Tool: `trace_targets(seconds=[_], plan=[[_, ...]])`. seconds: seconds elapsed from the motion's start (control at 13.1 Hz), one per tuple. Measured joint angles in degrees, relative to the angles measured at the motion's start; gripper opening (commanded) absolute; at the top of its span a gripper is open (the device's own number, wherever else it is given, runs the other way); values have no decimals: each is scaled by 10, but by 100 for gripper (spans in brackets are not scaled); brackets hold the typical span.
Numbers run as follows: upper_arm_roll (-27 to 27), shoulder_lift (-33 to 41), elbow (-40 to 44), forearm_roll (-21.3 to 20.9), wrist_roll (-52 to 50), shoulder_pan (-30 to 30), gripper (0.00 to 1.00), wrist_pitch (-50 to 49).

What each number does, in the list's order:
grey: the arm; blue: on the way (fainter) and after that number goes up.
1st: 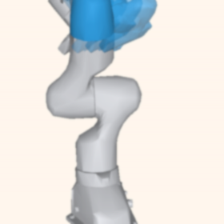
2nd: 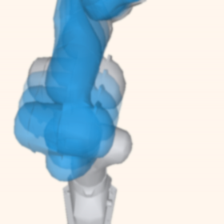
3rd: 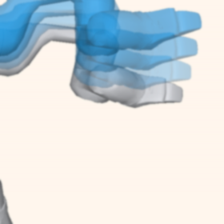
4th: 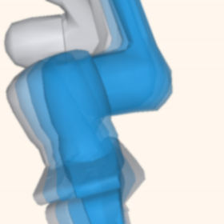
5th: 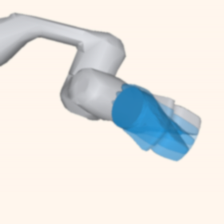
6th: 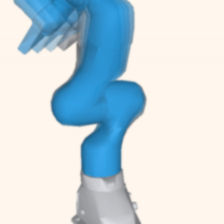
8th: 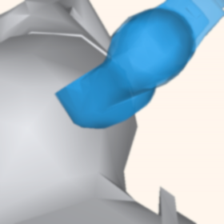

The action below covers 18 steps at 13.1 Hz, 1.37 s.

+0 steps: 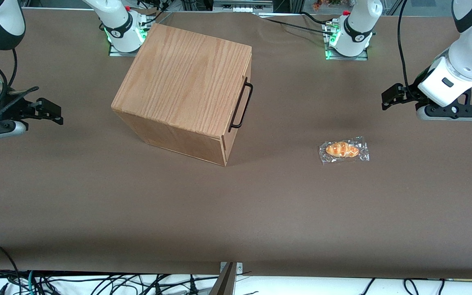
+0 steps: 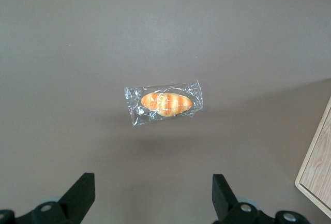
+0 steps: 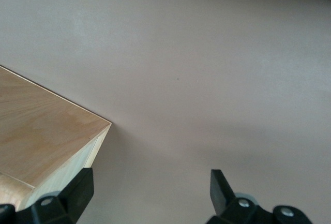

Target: Open top drawer with left arm

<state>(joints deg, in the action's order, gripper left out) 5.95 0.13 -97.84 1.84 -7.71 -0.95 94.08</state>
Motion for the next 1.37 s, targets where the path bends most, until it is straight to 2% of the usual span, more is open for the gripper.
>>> trace_targets(seconds=[0.53,0.69,1.07,1.37], plan=[[13,-9,0,2,2,-14,100,-16],[34,-16,5,23,2,-34,100,-18],[77,-53,20,83,-1,-119,100,-3],[79,-137,70,84,-82,-220,100,65]])
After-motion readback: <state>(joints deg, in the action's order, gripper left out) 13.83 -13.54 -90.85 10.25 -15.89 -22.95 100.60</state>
